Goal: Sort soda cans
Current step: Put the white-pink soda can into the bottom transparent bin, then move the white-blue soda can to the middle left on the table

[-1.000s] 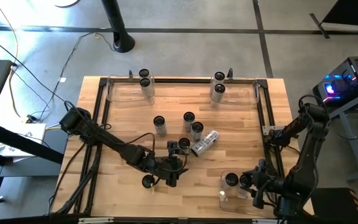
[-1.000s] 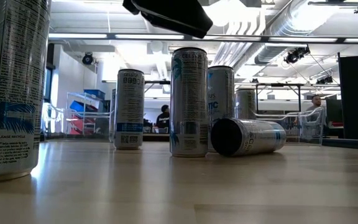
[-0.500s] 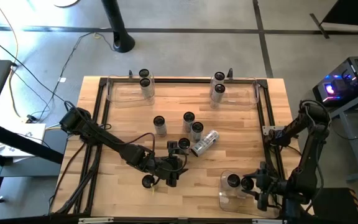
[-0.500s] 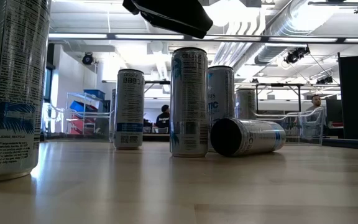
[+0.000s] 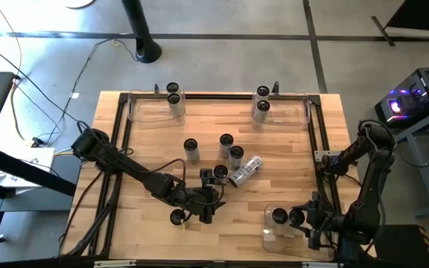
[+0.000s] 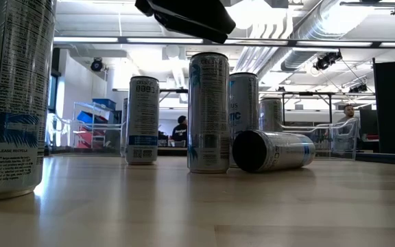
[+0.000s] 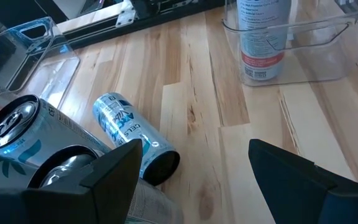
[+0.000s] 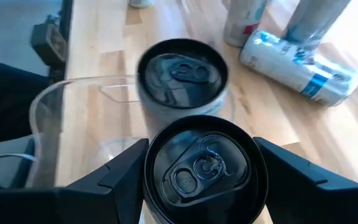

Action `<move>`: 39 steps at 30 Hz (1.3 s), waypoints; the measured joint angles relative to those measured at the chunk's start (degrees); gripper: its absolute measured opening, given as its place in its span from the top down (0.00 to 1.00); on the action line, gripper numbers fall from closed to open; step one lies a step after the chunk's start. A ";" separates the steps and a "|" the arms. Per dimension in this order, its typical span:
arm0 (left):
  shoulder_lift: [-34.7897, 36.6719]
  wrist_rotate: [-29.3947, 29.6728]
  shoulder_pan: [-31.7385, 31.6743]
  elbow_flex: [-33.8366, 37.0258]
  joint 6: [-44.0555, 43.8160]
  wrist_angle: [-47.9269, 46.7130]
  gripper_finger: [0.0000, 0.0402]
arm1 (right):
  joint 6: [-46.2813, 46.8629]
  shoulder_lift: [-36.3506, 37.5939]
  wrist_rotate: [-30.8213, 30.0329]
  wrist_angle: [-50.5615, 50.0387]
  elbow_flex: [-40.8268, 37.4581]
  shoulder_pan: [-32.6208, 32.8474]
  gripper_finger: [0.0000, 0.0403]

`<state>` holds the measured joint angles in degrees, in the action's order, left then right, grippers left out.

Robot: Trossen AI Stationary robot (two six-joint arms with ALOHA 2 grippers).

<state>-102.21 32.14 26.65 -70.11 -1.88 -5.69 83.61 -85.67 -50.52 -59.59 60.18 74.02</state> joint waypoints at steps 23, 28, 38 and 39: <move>0.00 -0.01 0.00 -0.02 -1.06 0.00 0.28 | 1.60 0.14 -1.51 -1.66 0.08 0.17 0.23; 0.00 -0.01 0.02 -0.02 -1.05 -0.01 0.28 | 3.45 1.09 1.18 -1.71 0.09 0.17 0.21; 0.00 -0.02 0.02 -0.04 -1.06 0.00 0.28 | 3.39 5.50 1.34 -1.21 0.14 0.17 0.20; 0.00 -0.02 0.02 -0.04 -1.08 0.00 0.28 | 3.39 6.06 1.46 -1.24 0.24 0.17 0.20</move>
<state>-102.21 32.12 26.68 -70.15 -2.96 -5.69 87.00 -79.61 -49.07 -60.83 60.42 74.19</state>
